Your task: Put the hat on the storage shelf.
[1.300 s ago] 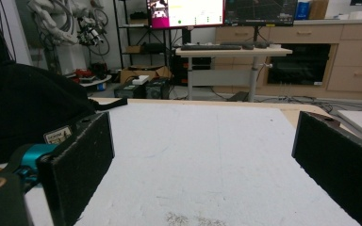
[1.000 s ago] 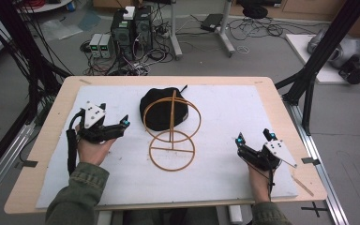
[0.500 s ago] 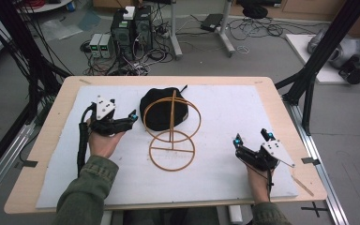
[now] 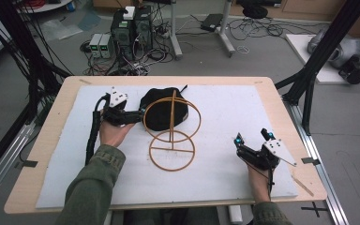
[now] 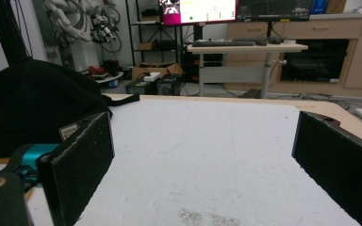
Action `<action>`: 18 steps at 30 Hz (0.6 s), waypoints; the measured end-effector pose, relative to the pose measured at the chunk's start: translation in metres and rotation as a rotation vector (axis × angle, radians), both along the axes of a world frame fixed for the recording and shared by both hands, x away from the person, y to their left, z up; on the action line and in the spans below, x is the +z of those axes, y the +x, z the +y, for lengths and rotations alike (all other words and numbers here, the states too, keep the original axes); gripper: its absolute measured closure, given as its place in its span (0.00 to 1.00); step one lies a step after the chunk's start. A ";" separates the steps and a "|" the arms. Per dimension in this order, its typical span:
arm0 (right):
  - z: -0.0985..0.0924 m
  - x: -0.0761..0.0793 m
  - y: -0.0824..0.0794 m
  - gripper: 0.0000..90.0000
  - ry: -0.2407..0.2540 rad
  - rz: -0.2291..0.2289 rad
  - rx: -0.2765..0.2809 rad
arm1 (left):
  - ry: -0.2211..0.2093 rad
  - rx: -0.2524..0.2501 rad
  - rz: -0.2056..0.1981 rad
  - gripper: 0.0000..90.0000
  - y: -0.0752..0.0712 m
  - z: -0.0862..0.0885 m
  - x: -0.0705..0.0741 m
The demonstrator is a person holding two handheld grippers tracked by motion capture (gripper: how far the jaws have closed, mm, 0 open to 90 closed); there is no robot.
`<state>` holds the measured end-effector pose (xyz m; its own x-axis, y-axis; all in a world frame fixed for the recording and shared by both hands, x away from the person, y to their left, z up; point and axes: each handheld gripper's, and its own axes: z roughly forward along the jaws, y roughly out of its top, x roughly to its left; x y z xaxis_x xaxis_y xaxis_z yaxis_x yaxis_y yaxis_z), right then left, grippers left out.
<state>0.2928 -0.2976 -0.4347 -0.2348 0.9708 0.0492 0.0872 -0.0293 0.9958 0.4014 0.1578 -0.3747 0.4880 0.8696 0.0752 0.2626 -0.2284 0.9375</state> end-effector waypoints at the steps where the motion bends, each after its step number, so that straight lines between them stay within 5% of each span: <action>1: 0.000 0.000 0.000 0.06 0.000 0.000 0.000 | 0.000 0.000 0.000 0.19 0.000 0.000 0.000; 12: 0.001 -0.001 0.001 0.06 0.007 0.007 0.000 | 0.016 -0.049 0.039 0.21 0.021 -0.016 -0.007; 18: 0.001 -0.001 0.001 0.06 0.026 0.015 0.005 | 0.024 -0.092 0.125 0.24 0.032 -0.032 -0.016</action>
